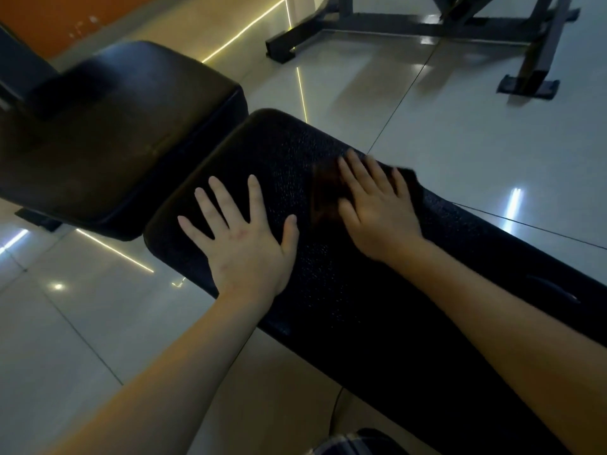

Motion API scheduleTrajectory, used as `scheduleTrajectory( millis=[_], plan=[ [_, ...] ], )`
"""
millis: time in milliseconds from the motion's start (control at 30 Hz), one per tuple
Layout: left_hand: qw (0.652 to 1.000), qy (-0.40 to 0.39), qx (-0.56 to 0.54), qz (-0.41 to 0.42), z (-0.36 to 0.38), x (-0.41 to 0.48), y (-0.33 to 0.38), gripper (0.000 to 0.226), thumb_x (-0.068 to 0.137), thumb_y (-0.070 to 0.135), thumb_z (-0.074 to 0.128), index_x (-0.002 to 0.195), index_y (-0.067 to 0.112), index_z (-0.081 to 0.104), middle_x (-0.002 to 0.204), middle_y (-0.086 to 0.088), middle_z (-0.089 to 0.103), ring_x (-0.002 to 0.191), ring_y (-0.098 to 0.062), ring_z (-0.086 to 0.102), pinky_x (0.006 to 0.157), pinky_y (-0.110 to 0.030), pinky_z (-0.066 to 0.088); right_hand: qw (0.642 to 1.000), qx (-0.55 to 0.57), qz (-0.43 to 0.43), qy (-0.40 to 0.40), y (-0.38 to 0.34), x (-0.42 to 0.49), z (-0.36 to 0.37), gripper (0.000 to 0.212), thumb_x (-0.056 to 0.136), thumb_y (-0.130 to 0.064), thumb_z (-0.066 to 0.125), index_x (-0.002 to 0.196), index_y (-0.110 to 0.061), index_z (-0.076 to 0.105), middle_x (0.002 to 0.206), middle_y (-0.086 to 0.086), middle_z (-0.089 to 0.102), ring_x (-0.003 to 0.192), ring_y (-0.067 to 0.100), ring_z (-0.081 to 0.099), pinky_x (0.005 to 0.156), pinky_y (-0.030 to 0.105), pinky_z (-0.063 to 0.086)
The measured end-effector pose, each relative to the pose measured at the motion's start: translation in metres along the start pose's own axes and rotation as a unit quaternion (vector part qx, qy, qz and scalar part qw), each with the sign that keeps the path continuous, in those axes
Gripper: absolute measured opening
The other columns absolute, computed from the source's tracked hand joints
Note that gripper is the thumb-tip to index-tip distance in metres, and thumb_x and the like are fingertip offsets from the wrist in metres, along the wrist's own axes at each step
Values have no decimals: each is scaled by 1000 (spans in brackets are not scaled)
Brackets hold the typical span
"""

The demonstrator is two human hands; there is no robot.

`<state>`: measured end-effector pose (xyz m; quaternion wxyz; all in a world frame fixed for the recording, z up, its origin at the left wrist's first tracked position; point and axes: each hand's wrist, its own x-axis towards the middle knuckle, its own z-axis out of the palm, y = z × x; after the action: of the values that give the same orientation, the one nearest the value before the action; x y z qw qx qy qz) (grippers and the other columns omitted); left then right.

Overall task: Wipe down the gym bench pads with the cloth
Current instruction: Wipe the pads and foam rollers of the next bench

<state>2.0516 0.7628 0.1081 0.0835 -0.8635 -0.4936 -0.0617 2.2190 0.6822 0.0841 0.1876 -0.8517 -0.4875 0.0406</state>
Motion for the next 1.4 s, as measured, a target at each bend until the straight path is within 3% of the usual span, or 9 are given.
scheduleTrajectory(
  millis=[100,233,433,600,700,833,1100,1300,1400],
  plan=[
    [1000,-10,6,-4,-2,0,1,84,87,69,-2,158,25,0,163,-23,-4,149,-43,-4,116,-67,0,1000,8,-1,-4,-18,59,-7,61,101,-41,21,156,-24,2,164,-3,-3,150,19,-4,121,47,-3],
    [1000,-27,5,-1,-6,0,1,81,90,70,-3,158,26,-6,162,-22,-9,149,-43,-9,116,-66,-1,1000,14,-12,-15,-19,62,-6,59,102,-40,21,156,-25,2,164,-5,-2,150,17,-3,121,47,-1],
    [999,-34,-10,19,-6,-1,-2,82,86,74,1,156,34,-9,161,-24,-14,148,-43,-14,116,-66,-5,999,2,-44,-22,26,-64,-1,65,94,-50,10,156,-30,5,162,-12,-1,149,7,-5,121,41,-4],
    [1000,-15,-9,13,-1,1,-2,78,89,74,-3,156,35,-6,162,-24,-10,149,-43,-10,116,-67,-3,999,9,-45,-24,63,-147,7,61,97,-43,26,155,-27,16,163,-5,14,150,13,9,117,46,11],
    [1000,-6,-6,16,3,1,-1,80,87,74,-2,157,35,-3,162,-25,-6,149,-44,-7,116,-67,0,999,-10,-34,-20,55,-124,5,65,93,-43,26,155,-27,16,162,-5,13,150,16,10,118,46,11],
    [1000,4,-12,15,3,1,-1,81,87,74,-2,158,35,2,162,-25,-2,149,-45,-2,115,-68,2,1000,-11,28,-1,30,-49,-1,73,86,-52,4,155,-29,1,161,-10,-10,148,11,-11,121,43,-6],
    [1000,-24,-11,9,-4,0,0,78,89,75,-4,156,37,-7,162,-22,-11,149,-42,-11,116,-66,-3,999,13,51,1,8,31,-8,59,103,-41,21,156,-26,0,164,-5,-6,150,17,-6,121,46,-3],
    [999,-24,-21,5,-7,-3,0,79,86,72,-2,157,36,-4,163,-21,-9,149,-41,-10,117,-65,-4,999,28,27,-17,13,-48,0,63,97,-50,9,155,-29,-2,162,-11,-12,147,7,-14,120,40,-10],
    [999,-21,-25,6,-6,-2,0,78,88,71,-1,157,35,-3,163,-22,-7,149,-41,-9,117,-65,-4,1000,8,0,-5,29,-126,8,65,95,-49,15,156,-28,10,163,-11,-1,150,10,-2,120,43,0]
  ],
)
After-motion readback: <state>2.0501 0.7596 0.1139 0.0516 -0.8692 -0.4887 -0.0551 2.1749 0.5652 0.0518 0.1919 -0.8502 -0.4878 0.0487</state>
